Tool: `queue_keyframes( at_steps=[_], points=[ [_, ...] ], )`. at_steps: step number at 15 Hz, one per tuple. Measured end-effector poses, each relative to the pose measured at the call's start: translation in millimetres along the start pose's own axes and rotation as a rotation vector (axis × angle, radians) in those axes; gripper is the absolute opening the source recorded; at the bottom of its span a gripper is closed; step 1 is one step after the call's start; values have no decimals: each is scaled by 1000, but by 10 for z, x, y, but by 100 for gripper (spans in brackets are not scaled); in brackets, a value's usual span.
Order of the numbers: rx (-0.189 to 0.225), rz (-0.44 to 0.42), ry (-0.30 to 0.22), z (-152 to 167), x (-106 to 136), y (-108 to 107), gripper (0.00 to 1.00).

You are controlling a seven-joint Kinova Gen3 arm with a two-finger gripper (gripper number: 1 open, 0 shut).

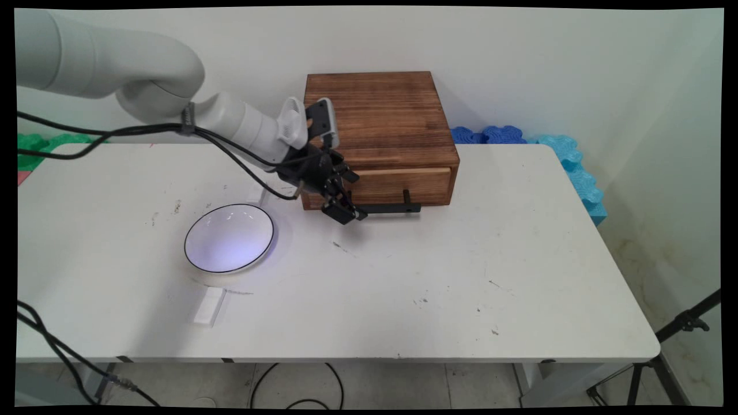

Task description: Open the drawer

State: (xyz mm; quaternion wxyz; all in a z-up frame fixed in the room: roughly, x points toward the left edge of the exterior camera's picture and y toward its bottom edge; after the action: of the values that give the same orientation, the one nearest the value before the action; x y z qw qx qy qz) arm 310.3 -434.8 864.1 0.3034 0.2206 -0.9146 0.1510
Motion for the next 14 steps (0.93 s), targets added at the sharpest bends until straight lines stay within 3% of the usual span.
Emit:
queue_keyframes(
  at_steps=[14],
  points=[
    [3, 25, -80, 541, 91, 89, 100]
  ],
)
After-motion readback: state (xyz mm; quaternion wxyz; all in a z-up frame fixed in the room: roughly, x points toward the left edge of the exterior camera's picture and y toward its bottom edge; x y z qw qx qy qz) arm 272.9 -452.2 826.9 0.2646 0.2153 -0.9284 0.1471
